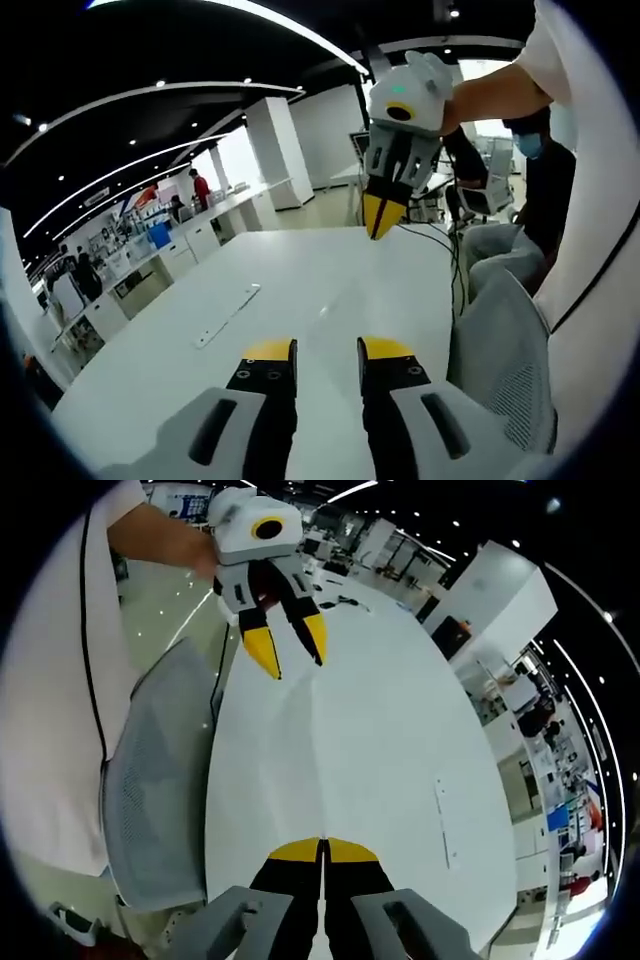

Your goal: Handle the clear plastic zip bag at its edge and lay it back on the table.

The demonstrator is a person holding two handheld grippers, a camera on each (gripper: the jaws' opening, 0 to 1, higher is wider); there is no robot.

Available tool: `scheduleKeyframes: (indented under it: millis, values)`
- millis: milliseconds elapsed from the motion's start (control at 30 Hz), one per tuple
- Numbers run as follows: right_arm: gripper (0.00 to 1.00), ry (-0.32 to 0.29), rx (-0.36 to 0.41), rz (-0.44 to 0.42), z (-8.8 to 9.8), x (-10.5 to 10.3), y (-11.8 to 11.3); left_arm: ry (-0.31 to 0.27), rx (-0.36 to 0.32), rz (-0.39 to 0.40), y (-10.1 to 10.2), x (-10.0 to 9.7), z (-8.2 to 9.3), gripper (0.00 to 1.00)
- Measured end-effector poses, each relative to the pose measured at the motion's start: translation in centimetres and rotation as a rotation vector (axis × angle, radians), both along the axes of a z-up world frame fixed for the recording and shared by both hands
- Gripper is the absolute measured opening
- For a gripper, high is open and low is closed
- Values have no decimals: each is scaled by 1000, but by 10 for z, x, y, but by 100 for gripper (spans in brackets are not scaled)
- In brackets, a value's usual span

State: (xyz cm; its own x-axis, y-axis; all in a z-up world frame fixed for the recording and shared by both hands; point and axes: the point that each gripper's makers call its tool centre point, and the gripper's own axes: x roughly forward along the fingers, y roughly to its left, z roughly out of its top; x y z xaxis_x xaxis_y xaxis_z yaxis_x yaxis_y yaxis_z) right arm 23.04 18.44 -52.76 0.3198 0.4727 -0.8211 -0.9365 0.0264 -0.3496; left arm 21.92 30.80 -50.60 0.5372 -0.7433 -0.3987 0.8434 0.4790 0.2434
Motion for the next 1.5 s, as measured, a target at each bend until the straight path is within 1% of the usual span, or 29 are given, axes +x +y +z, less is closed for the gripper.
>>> scheduleKeyframes:
  millis: [100, 200, 233, 267, 300, 333, 433, 633, 700, 833, 1000, 1100, 1200, 1300, 1500]
  values:
    - [0, -5, -10, 8, 1, 0, 1, -22, 42, -20, -1, 1, 4, 20]
    - [0, -5, -17, 11, 2, -1, 2, -26, 66, -39, -5, 0, 6, 18]
    - [0, -5, -19, 12, 2, -2, 2, -26, 94, -53, -5, -2, 5, 16]
    - [0, -4, -20, 14, 2, -2, 3, -27, 106, -58, -5, -2, 4, 15]
    - [0, -6, -24, 16, 2, -2, 3, -35, 140, -58, -4, -1, 2, 15]
    - [0, -8, -27, 19, 2, -2, 3, -44, 154, -59, -4, 0, 1, 15]
    - [0, -10, -33, 24, 3, -3, 4, -33, 153, -64, -5, 0, 2, 15]
    - [0, -11, -40, 31, 3, -4, 3, -2, 186, -83, -5, -1, -4, 10]
    - [0, -14, -42, 35, 3, -4, 3, -3, 212, -82, -4, 0, -7, 10]
    - [0, -15, -46, 39, 2, -5, 4, 1, 218, -82, -4, 2, -7, 11]
    - [0, -16, -49, 43, 0, -5, 5, 12, 247, -114, -10, -3, -9, 8]
    - [0, -12, -52, 46, 0, -7, 6, -3, 269, -120, -9, -1, -10, 9]
    - [0, -13, -57, 49, 0, -6, 6, 11, 284, -135, -10, -2, -13, 5]
    - [0, -17, -61, 51, 1, -6, 6, 6, 301, -142, -10, -2, -14, 5]
    - [0, -19, -66, 54, 1, -7, 7, 24, 317, -150, -10, -3, -18, 3]
